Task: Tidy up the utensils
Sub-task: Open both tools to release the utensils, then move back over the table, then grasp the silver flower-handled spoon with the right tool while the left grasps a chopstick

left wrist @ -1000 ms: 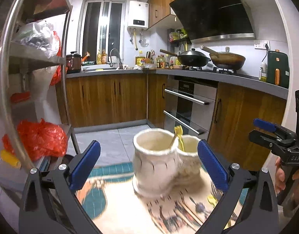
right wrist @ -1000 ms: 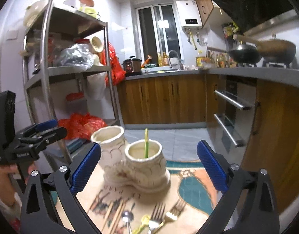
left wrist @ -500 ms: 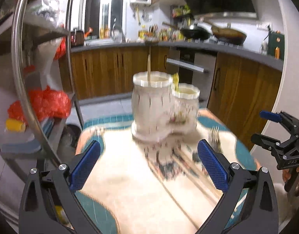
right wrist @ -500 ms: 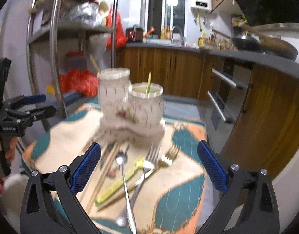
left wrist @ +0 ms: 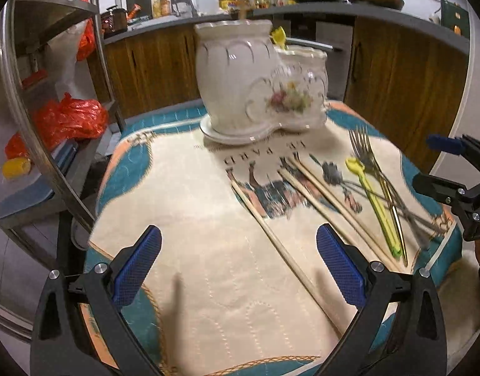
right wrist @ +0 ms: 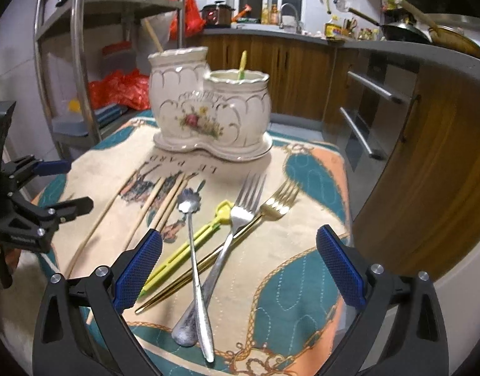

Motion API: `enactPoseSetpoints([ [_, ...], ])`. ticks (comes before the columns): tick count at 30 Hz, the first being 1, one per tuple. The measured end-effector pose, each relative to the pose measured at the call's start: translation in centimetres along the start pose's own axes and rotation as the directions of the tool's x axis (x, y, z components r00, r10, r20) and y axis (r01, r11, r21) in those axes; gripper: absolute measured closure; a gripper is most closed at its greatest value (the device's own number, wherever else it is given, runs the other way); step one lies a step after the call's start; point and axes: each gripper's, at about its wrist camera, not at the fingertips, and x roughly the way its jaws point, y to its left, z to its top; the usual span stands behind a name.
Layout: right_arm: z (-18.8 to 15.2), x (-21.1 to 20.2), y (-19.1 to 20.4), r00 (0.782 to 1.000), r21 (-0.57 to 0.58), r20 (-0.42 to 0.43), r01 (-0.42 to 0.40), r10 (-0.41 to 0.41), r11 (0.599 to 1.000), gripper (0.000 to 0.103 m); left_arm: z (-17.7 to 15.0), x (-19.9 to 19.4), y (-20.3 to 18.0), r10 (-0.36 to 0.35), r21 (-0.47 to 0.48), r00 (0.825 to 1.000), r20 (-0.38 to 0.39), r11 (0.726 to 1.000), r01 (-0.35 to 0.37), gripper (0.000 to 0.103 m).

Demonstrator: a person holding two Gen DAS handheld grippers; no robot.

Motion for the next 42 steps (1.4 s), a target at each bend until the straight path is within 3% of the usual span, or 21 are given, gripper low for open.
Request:
enactPoseSetpoints([
  [5,0.1,1.1,1.2,0.999,-0.055,-0.034,-0.029,0.027,0.998,0.012,-0.2,0.9,-0.4,-0.027,0.003,0.999,-0.035,1.0,0.027,0.009],
  [7,0.4,1.8,2.0,0.998,-0.089,-0.059,-0.044,0.039,0.995,0.024,-0.2,1.2,-0.7,-0.04,0.006,0.998,-0.056,0.999,0.04,0.024],
  [11,0.9,3.3,3.1,0.991,-0.133,-0.115,-0.086,0.071,0.987,0.049,-0.2,1.6,-1.3,-0.086,0.017,0.992,-0.091,0.996,0.087,0.037],
  [13,1.2,4.2,3.6,0.984,-0.15,-0.154,-0.112,0.089,0.982,0.058,-0.2,1.7,-1.6,-0.095,0.029,0.99,-0.101,0.995,0.099,0.048],
  [17,1.7,5.5,4.0,0.977,-0.16,-0.192,-0.124,0.092,0.979,0.074,0.0,1.8,-2.0,-0.114,0.039,0.986,-0.12,0.992,0.12,0.059],
  [24,2.3,6.9,4.5,0.965,-0.181,-0.24,-0.152,0.106,0.972,0.08,0.2,2.3,-1.4,-0.125,0.035,0.983,-0.136,0.991,0.13,0.076],
  [27,2.4,7.0,4.5,0.957,-0.18,-0.263,-0.171,0.12,0.969,0.089,0.4,2.5,-1.1,-0.123,0.052,0.982,-0.146,0.99,0.131,0.088],
  [28,2.4,7.0,4.5,0.956,-0.179,-0.266,-0.172,0.121,0.969,0.096,0.4,2.6,-1.0,-0.125,0.057,0.981,-0.149,0.989,0.135,0.09],
  [30,2.3,6.9,4.5,0.96,-0.186,-0.258,-0.164,0.113,0.969,0.099,0.5,2.7,-0.7,-0.126,0.067,0.98,-0.154,0.988,0.138,0.097],
  [38,2.0,2.8,1.4,0.984,-0.085,-0.131,-0.129,0.118,0.988,0.099,0.7,2.3,-0.3,-0.131,0.101,0.978,-0.16,0.984,0.148,0.099],
  [42,1.7,1.5,-1.7,0.991,-0.021,-0.111,-0.082,0.079,0.996,0.099,0.6,2.2,0.3,-0.109,0.106,0.982,-0.156,0.986,0.126,0.099],
])
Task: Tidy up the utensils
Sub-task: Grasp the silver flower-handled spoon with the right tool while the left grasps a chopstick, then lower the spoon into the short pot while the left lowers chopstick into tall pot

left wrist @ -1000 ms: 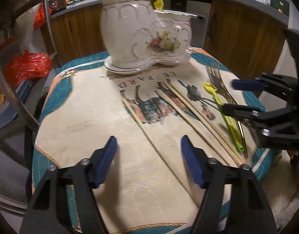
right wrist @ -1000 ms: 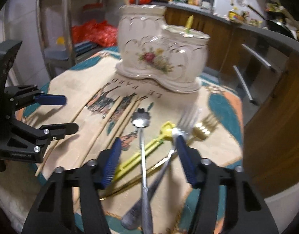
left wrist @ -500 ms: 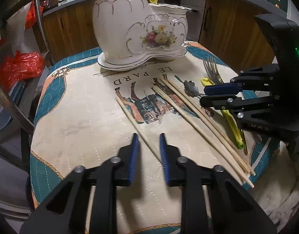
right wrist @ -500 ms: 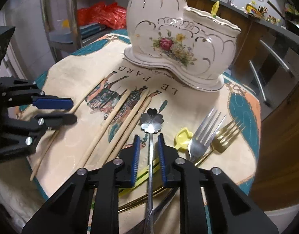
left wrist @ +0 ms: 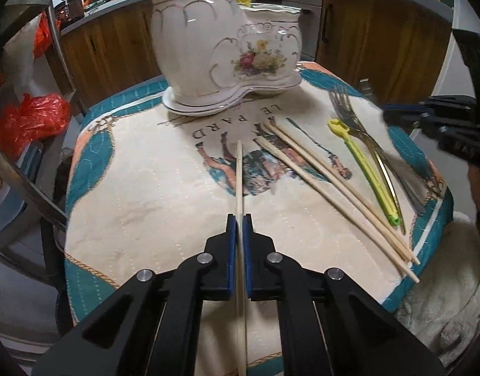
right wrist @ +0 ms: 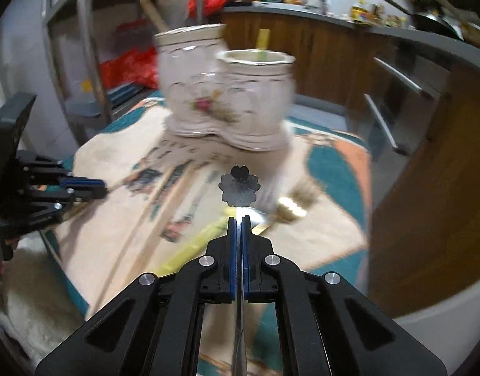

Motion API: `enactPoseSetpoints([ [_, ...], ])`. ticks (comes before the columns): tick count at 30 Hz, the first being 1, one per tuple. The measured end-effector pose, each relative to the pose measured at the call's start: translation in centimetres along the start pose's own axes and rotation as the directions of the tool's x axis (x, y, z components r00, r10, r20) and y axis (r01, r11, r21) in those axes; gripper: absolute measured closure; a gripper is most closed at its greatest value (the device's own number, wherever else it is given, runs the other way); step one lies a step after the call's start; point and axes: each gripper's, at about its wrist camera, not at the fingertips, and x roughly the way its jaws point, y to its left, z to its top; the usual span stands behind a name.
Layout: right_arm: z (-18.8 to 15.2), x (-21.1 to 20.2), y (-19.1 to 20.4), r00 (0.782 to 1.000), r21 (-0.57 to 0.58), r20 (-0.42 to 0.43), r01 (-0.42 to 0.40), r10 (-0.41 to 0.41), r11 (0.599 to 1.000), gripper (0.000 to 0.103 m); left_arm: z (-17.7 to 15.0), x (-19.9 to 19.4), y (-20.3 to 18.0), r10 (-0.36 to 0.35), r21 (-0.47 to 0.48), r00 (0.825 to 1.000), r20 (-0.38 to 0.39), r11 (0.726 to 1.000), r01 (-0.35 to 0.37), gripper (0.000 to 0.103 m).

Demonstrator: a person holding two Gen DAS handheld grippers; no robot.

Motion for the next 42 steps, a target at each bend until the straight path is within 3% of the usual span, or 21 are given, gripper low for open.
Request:
enactPoseSetpoints([
  [6,-1.1,1.2,-3.1,0.997,0.081,-0.077,0.03,-0.024,0.996,0.099,0.1,0.5,0.5,0.011,-0.012,1.0,-0.01,1.0,-0.011,0.099],
  [14,-1.7,2.7,-3.7,0.988,0.073,-0.153,0.035,-0.023,0.997,0.098,0.5,0.6,-0.2,0.014,0.021,0.999,-0.039,1.0,-0.013,0.098],
  [17,-1.6,2.6,-3.7,0.984,0.071,-0.178,0.027,-0.014,0.997,0.086,0.6,0.7,-0.1,0.006,0.017,0.999,-0.047,1.0,-0.005,0.098],
  [19,-1.6,2.6,-3.6,0.98,0.052,-0.197,0.022,-0.011,0.998,0.086,0.6,0.8,0.0,0.002,0.015,0.999,-0.048,1.0,-0.001,0.098],
  [22,-1.8,2.5,-3.6,0.979,0.046,-0.203,0.012,-0.002,0.999,0.086,0.8,1.0,0.2,-0.006,0.008,0.999,-0.046,1.0,0.006,0.098],
  [26,-1.8,2.5,-3.6,0.981,0.051,-0.194,-0.018,0.028,0.999,0.099,1.2,1.4,0.3,-0.013,0.003,0.999,-0.042,1.0,0.013,0.098],
  [30,-1.9,2.2,-3.4,0.988,0.042,-0.154,-0.006,0.013,0.999,0.099,1.1,1.4,0.5,-0.038,0.01,0.999,-0.005,0.999,0.038,0.098],
  [35,-1.5,0.4,-3.6,0.999,0.071,-0.044,-0.022,0.025,0.997,0.099,0.8,0.7,1.0,-0.051,-0.001,0.996,0.068,0.999,0.051,0.099],
  [42,-0.6,-2.3,-3.2,0.988,0.062,0.143,-0.067,0.058,0.996,0.099,0.6,-2.0,2.5,-0.065,-0.039,0.971,0.231,0.996,0.076,0.099],
])
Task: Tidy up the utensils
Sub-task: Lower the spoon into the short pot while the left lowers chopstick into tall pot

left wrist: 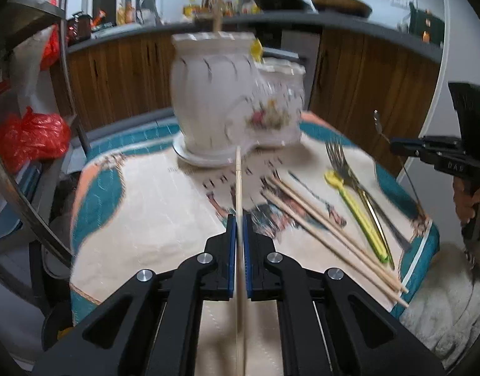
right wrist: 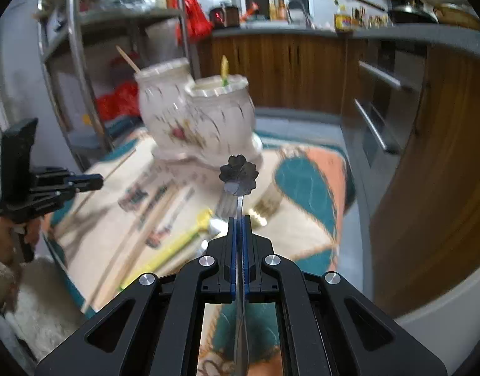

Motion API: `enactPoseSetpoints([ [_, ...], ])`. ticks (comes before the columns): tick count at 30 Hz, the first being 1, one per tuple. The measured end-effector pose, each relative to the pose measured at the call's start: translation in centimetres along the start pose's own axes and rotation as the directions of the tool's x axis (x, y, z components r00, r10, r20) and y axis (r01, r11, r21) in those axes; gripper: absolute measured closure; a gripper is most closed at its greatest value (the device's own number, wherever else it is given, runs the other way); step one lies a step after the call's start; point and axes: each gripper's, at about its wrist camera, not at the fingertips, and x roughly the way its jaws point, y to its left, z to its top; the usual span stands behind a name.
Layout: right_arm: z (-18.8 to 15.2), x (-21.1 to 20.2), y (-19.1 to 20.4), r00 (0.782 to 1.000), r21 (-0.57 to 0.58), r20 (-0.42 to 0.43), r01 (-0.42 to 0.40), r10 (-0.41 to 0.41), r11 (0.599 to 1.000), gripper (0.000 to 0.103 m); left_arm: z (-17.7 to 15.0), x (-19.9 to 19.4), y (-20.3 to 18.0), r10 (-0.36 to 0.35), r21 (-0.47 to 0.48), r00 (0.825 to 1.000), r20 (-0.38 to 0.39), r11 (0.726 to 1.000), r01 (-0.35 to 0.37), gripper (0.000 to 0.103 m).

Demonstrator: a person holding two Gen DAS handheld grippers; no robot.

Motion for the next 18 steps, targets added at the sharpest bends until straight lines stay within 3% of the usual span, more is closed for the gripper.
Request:
enactPoseSetpoints([
  [6,2.2,-1.5,0.3,0.988,-0.008,0.154,-0.013,0.014,1.0,0.099,1.4,-2.8,1.2,0.019,0.004,0.991,0.136,1.0,-0.02,0.099],
  [15,7.9,-0.9,0.4,0.944,0.025,0.328,-0.045,0.034,0.999,0.099,7.6,-4.5,3.1,0.047,-0.031,0.95,0.309,0.999,-0.04,0.099],
  [18,9.7,-0.4,0.3,0.926,0.036,0.375,-0.057,0.04,0.998,0.099,9.5,-5.0,3.8,0.037,-0.07,0.932,0.361,0.997,-0.013,0.099],
])
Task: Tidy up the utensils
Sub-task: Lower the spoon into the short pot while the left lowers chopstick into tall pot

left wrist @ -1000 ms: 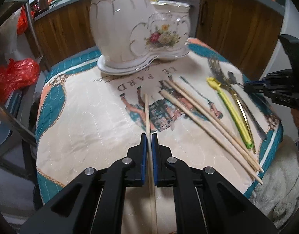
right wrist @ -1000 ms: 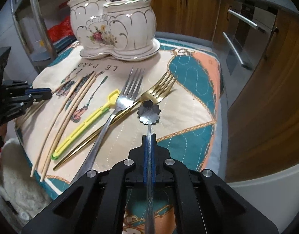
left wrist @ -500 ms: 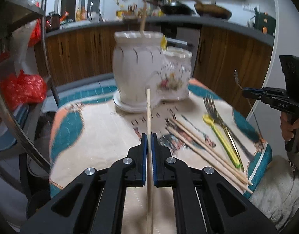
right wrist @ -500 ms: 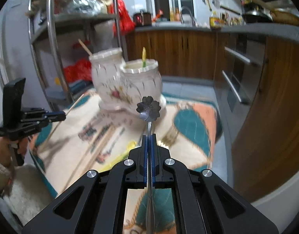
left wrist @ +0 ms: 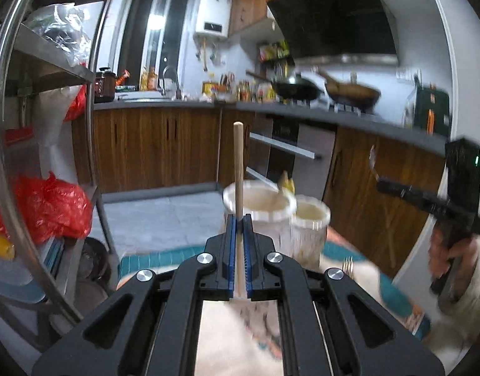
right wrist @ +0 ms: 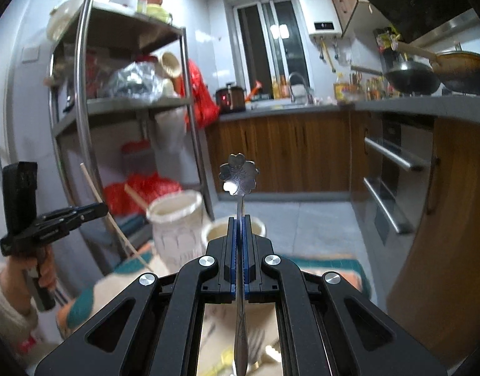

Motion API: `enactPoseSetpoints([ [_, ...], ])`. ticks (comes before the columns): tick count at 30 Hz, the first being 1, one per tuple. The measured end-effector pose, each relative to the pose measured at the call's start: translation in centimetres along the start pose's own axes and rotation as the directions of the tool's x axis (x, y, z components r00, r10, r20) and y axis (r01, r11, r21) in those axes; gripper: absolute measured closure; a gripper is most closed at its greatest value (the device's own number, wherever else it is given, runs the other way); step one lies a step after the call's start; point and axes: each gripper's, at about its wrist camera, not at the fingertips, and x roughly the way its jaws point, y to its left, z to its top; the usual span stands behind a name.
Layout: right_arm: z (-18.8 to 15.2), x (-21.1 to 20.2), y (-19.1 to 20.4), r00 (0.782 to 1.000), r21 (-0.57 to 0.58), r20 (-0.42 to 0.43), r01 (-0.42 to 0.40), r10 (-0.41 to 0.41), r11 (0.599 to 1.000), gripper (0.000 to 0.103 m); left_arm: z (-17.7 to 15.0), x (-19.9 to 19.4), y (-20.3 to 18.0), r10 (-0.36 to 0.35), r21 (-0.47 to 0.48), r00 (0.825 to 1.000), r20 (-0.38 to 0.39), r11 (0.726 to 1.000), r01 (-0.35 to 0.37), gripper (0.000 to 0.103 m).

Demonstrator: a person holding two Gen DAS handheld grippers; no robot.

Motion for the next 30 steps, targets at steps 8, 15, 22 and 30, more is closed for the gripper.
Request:
enactPoseSetpoints([
  [8,3.0,2.0,0.3,0.997,0.017,0.065,-0.05,0.049,0.999,0.099,4.0,-0.9,0.2,0.007,0.035,0.998,0.068,0.999,-0.01,0.099],
  [15,5.3,4.5,0.4,0.986,0.037,0.159,-0.048,0.041,0.998,0.099,8.1,-3.8,-0.2,-0.004,0.031,0.982,0.189,1.0,-0.002,0.099],
  [22,5.1,7.3,-0.1,0.974,0.09,0.223,0.01,-0.03,0.996,0.099,8.2,0.5,-2.2,-0.019,0.061,0.992,0.128,0.998,0.011,0.099],
  [30,2.2,10.6,-0.9,0.995,0.093,0.093,0.032,-0.041,0.995,0.099,5.1,6.6,-1.0,-0.058,-0.008,0.997,-0.052,0.998,0.058,0.099],
])
